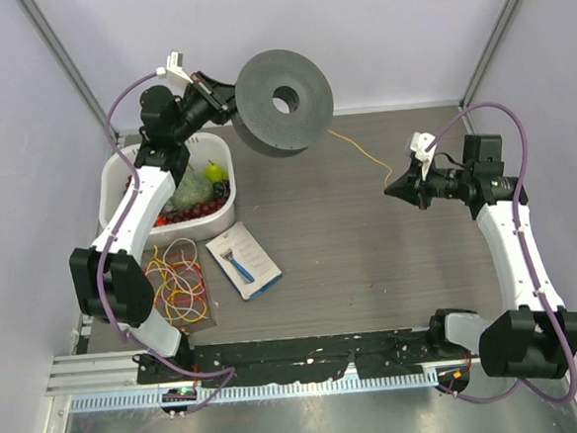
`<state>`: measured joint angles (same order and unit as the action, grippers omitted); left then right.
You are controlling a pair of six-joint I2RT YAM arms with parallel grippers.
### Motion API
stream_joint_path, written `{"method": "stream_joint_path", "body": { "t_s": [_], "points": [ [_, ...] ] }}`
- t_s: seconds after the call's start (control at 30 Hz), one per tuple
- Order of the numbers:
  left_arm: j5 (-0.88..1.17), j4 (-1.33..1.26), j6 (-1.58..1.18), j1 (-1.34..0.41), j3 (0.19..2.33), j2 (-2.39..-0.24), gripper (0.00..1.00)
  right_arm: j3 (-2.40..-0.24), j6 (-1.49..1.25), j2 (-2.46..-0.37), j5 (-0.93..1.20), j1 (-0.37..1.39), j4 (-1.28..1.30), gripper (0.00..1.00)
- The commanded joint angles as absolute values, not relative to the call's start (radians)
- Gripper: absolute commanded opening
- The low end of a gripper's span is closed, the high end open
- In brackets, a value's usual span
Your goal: Wrap the cables
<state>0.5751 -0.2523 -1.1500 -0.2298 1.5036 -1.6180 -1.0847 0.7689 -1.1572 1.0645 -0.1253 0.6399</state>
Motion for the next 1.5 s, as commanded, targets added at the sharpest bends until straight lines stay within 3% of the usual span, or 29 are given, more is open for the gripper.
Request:
{"method": "stream_joint_path", "body": {
  "t_s": [0.0, 0.27, 0.47, 0.67, 1.0, 1.47],
  "points": [
    [0.499, -0.307, -1.224, -0.226, 1.578, -1.628, 0.00, -1.082, 0.979, -1.092, 1.074, -0.084, 0.879, 0.01],
    [0.374, -0.152, -1.220, -0.233, 1.658, -1.634, 0.00, -1.028, 0.988, -1.063, 0.953, 0.090, 0.856, 0.01],
    [0.236, 0.029, -1.097, -0.288, 1.742, -1.649, 0.00, -1.034, 0.940, -1.016, 0.672, 0.430, 0.779, 0.01],
    [0.052, 0.288, -0.876, -0.434, 1.882, -1.684, 0.00, -1.192, 0.945, -1.086, 0.496, 0.615, 0.811, 0.01],
    [-0.092, 0.353, -0.643, -0.632, 1.835, -1.660, 0.00, -1.538, 1.107, -1.253, 0.429, 0.661, 0.945, 0.01],
    [-0.014, 0.336, -0.617, -0.690, 1.759, -1.621, 0.00, -1.592, 1.052, -1.304, 0.526, 0.655, 0.899, 0.01]
  ]
}}
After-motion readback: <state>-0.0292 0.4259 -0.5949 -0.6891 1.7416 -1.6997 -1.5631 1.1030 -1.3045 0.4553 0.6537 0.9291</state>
